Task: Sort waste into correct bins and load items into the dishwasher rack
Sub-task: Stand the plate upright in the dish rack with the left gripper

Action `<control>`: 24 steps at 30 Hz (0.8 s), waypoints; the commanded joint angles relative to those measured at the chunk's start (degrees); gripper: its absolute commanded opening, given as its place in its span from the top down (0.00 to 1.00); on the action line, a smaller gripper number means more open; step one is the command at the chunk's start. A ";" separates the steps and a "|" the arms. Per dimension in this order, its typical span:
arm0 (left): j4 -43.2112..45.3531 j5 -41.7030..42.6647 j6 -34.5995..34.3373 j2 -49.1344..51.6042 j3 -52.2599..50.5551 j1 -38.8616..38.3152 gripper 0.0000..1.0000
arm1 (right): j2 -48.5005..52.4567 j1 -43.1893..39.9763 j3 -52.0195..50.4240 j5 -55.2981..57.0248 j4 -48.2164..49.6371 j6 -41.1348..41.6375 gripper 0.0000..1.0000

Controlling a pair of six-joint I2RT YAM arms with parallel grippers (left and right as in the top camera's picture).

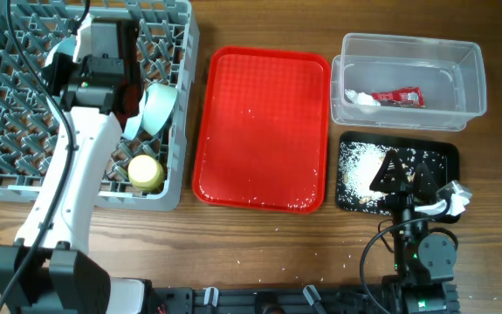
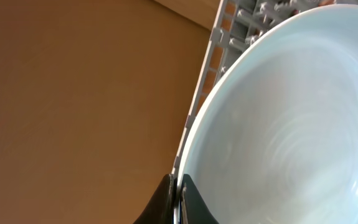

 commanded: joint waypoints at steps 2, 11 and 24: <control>1.03 0.66 2.69 1.11 -0.26 2.56 0.96 | -0.46 -0.24 -0.15 -0.24 0.22 0.39 0.01; 0.76 7.54 2.78 1.42 -0.50 3.13 0.96 | -0.46 -0.24 -0.15 -0.24 0.22 0.39 0.00; 9.90 10.34 18.91 1.99 -1.77 6.36 0.96 | -0.46 -0.24 -0.15 -0.24 0.24 0.37 0.00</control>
